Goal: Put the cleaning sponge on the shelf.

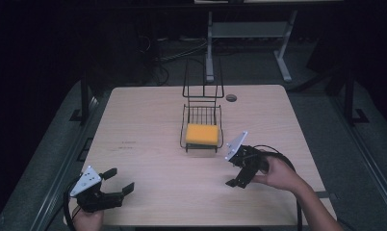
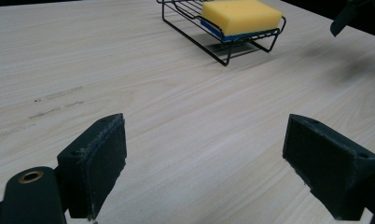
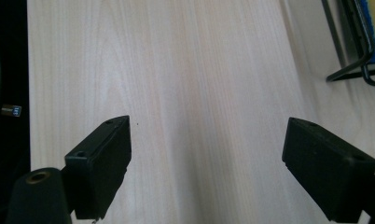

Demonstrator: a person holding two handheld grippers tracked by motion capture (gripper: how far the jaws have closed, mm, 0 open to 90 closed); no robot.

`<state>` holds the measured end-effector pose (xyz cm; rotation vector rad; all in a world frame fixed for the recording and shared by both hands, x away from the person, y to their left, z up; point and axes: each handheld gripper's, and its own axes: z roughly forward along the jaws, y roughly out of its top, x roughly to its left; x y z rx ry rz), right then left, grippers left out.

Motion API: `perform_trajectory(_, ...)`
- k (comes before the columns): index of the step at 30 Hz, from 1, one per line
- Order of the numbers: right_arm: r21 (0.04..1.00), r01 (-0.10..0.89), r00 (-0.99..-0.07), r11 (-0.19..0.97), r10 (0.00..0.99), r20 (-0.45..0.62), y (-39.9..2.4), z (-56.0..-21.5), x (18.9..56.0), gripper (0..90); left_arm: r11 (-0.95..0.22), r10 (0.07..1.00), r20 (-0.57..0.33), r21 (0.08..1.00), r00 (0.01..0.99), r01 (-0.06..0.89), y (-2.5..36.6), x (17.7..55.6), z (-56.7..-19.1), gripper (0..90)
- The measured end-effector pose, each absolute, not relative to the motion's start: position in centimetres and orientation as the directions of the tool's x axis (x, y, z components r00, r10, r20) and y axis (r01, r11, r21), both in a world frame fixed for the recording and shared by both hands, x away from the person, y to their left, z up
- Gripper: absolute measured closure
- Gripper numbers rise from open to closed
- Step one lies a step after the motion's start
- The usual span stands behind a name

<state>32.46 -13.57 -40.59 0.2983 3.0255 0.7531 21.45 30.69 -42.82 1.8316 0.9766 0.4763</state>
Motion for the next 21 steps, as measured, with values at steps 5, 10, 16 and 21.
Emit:
perform_trajectory(5, 0.476, 0.193, -0.979, 0.858, 0.199, 0.037, -14.5, -40.8, 31.8, 15.3, -0.211, 0.793, -0.094, 0.884, 0.602, 0.416, 30.7, 21.5, -42.9, 12.8)
perform_trajectory(10, 0.471, 0.206, -0.976, 0.858, 0.216, 0.034, -15.4, -41.2, 31.2, 15.3, -0.211, 0.794, -0.093, 0.884, 0.601, 0.416, 30.7, 21.5, -42.8, 12.8)
perform_trajectory(16, 0.475, 0.226, -0.971, 0.851, 0.238, 0.035, -16.4, -41.7, 30.5, 15.3, -0.212, 0.794, -0.092, 0.885, 0.602, 0.415, 30.7, 21.5, -42.8, 12.8)
perform_trajectory(21, 0.483, 0.240, -0.966, 0.842, 0.255, 0.035, -17.3, -41.9, 30.0, 15.3, -0.213, 0.793, -0.092, 0.884, 0.602, 0.416, 30.6, 21.5, -42.9, 12.8)
